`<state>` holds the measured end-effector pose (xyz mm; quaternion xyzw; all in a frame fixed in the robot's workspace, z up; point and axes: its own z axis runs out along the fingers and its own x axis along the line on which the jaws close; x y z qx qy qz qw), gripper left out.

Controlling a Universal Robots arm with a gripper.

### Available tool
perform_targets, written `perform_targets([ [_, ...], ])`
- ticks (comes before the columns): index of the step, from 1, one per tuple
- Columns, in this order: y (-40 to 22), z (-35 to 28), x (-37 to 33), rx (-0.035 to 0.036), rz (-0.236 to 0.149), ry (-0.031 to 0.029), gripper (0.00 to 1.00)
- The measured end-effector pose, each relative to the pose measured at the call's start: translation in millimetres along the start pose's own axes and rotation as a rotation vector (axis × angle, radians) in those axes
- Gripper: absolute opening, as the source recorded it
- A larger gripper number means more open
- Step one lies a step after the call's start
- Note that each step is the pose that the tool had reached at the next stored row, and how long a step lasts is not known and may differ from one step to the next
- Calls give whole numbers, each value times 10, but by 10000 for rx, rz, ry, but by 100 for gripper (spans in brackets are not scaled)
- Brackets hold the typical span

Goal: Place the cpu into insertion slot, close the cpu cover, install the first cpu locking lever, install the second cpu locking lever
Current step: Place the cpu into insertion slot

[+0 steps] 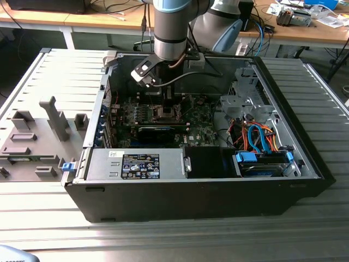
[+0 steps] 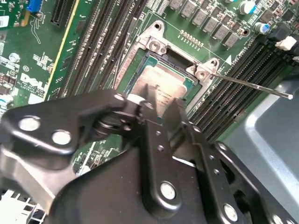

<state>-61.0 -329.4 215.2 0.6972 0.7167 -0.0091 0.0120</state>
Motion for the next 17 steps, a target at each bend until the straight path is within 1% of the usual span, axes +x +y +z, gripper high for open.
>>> perform_targets([
  [4, -12, 14, -37, -7, -246, 0, 11],
  [7, -17, 36, -89, -10, -333, 1, 11],
  [13, -18, 85, -91, -11, -378, 1, 11],
  [17, -19, 107, -92, -7, -379, -6, 11],
])
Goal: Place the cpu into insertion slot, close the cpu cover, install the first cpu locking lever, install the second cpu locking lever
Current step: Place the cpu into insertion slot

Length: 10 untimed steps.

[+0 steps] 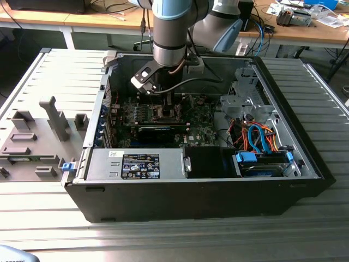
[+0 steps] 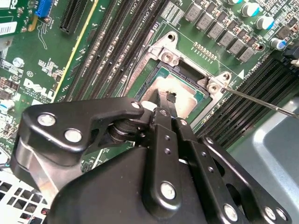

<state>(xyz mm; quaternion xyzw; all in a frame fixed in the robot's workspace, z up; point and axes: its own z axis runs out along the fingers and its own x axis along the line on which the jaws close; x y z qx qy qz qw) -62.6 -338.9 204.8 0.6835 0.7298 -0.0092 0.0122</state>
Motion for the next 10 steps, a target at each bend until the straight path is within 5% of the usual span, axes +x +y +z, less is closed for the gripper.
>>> perform_targets([
  [4, 1, -6, 2, -9, 1, 12, 11],
  [6, 3, -56, -1, -3, 1, 0, 11],
  [10, 79, -63, -6, 59, -1, 3, 11],
])
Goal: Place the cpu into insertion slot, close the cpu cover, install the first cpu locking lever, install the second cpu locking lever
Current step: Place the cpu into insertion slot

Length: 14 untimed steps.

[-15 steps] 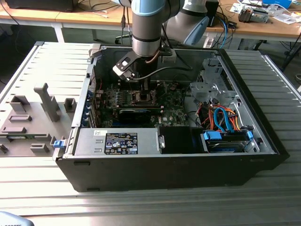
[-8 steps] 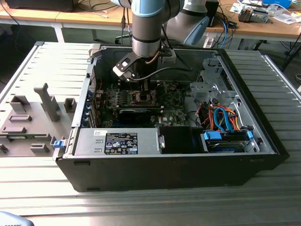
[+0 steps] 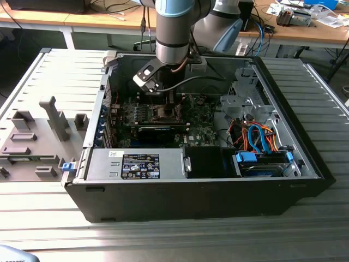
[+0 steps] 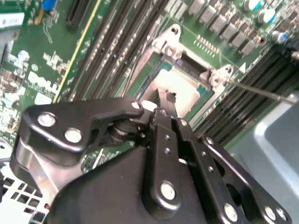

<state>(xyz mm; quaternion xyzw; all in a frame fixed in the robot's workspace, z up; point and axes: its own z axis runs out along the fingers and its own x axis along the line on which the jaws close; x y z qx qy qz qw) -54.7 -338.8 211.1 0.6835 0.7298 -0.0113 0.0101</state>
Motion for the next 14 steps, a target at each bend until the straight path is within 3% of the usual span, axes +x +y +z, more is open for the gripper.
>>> perform_targets([
  [2, 24, -7, -2, 22, -2, 0, 11],
  [7, 26, -151, -7, 25, -2, 1, 11],
  [14, 27, -244, -9, 26, -1, 1, 11],
])
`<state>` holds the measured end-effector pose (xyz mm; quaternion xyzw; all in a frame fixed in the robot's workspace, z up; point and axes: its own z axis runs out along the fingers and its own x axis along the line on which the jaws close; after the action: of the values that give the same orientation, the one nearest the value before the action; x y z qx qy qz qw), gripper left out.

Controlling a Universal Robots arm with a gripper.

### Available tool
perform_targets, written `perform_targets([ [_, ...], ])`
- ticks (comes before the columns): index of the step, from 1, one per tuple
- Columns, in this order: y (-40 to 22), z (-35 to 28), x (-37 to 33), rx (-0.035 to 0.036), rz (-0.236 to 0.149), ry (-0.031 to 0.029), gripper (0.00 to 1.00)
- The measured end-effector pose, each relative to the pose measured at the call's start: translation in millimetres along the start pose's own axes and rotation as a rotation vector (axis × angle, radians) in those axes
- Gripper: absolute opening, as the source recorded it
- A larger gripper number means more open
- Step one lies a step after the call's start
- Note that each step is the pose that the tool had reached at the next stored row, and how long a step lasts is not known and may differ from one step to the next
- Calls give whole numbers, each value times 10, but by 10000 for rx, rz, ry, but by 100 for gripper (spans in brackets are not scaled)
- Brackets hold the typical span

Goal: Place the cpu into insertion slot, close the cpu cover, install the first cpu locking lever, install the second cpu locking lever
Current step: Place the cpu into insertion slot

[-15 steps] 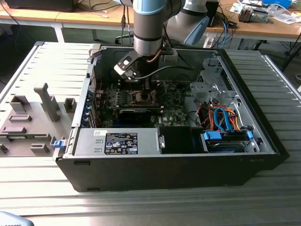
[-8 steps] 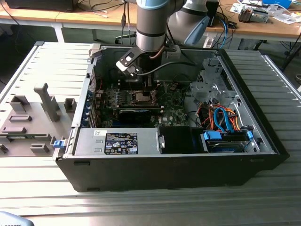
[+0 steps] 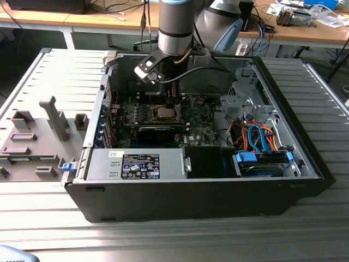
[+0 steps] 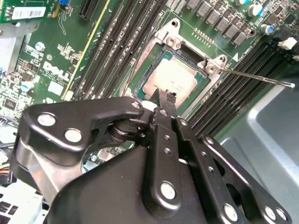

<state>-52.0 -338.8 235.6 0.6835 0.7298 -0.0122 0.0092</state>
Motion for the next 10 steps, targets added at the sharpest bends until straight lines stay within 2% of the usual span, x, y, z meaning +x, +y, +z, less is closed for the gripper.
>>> perform_targets([
  [8, -1, -135, -4, 0, 0, 0, 11],
  [10, -1, -204, -6, 0, 0, 0, 11],
])
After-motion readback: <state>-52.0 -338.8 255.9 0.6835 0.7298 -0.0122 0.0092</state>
